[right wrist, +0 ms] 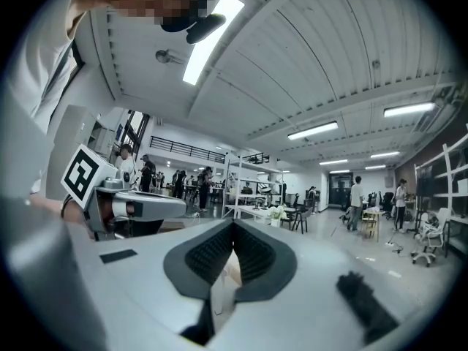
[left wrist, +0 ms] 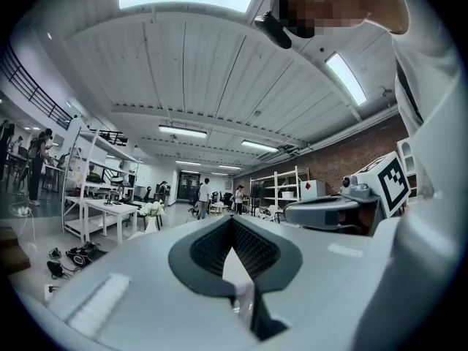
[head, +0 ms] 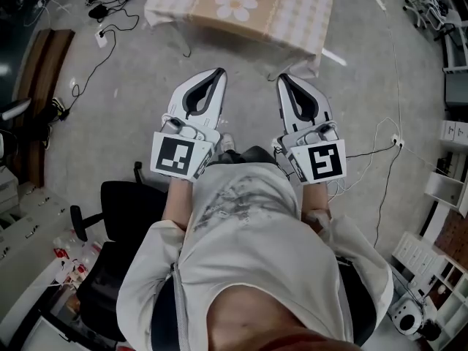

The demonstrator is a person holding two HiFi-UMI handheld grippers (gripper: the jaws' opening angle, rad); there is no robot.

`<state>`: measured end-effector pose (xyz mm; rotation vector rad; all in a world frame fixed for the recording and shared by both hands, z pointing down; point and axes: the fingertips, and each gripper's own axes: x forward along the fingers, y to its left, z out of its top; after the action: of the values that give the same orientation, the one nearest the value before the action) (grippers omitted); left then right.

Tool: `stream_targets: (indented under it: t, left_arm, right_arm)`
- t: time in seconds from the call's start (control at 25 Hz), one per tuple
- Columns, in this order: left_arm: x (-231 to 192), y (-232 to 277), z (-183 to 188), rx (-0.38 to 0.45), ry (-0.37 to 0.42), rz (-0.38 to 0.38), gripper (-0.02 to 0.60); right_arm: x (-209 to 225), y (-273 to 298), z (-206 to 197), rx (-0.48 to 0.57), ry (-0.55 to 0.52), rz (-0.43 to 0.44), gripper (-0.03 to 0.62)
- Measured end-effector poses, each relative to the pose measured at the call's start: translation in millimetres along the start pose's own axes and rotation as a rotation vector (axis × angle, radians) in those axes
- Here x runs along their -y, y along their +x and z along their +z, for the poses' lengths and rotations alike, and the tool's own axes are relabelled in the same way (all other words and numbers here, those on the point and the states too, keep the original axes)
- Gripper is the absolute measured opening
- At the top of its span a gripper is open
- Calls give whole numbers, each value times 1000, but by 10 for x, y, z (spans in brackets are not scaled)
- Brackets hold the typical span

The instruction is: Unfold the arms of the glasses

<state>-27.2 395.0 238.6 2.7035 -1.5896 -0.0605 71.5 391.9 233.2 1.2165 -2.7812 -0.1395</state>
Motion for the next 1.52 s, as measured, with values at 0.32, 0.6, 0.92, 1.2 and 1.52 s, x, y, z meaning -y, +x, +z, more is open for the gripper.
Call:
stream_targets:
  t: [0.32,0.6,0.92,1.2,1.52]
  left_arm:
    - [-144,292,-75,-21,-15,-20,8]
    - [-386,771,-221,-43,-12,10,8]
    - [-615,1365,-271,-59,-5,42,8]
    - [-696,1755,-268,-73,13,62,8]
    - [-787,2025,-247,-77,33,92,9]
  right_arm:
    - [218,275,-45,-19,14,-9,17]
    - [562,689,-174,-20,22,35,17]
    - [986,1127,-241,-20,37,89,17]
    - [1314,1303,-320,-19,57,115,17]
    - [1568,1490,-386,-21,63,137,17]
